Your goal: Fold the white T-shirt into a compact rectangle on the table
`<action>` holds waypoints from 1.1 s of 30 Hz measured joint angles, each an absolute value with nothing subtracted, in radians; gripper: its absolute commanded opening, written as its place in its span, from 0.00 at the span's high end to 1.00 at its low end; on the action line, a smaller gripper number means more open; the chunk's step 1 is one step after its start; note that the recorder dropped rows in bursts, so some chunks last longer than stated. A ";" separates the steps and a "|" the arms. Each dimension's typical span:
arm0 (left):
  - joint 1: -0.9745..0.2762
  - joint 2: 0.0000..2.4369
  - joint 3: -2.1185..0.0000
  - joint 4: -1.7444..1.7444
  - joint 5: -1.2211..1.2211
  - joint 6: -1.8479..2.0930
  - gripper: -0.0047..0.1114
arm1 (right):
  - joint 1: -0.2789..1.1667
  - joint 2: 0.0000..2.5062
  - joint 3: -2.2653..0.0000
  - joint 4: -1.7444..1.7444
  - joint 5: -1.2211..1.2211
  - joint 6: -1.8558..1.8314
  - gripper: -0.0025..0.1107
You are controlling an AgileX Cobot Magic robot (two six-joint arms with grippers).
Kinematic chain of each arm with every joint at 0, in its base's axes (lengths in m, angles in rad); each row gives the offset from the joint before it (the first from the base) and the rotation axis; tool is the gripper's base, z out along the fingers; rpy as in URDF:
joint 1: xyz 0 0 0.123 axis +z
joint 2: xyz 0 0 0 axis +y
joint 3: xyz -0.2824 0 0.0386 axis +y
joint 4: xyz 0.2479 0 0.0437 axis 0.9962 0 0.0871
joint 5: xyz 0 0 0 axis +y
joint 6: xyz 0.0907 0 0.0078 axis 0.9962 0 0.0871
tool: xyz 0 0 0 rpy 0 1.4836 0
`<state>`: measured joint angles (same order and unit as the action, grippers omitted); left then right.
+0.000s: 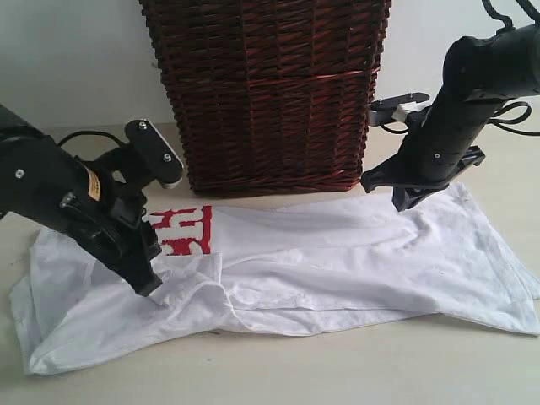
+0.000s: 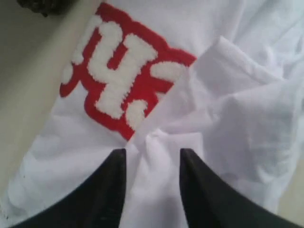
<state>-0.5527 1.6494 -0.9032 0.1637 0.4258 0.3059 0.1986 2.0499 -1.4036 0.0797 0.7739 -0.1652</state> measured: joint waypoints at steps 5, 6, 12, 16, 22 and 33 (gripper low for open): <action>-0.534 1.723 -0.903 0.164 0.305 0.256 0.58 | 0.199 2.050 -1.404 0.080 0.774 -0.165 0.87; -0.529 1.729 -0.903 0.164 0.296 0.241 0.58 | 0.199 2.050 -1.404 0.080 0.774 -0.165 0.87; -0.522 1.676 -0.908 0.167 0.322 0.209 0.58 | 0.199 2.050 -1.404 0.080 0.772 -0.167 0.87; -0.522 1.577 -0.942 0.137 0.504 0.160 0.70 | 0.199 2.050 -1.404 0.082 0.770 -0.167 0.87; -0.574 1.570 -0.911 -0.099 0.808 0.324 0.94 | 0.199 2.050 -1.404 0.093 0.763 -0.170 0.87; -0.634 1.828 -0.965 -0.192 0.477 0.459 0.65 | 0.199 2.050 -1.404 0.109 0.767 -0.172 0.87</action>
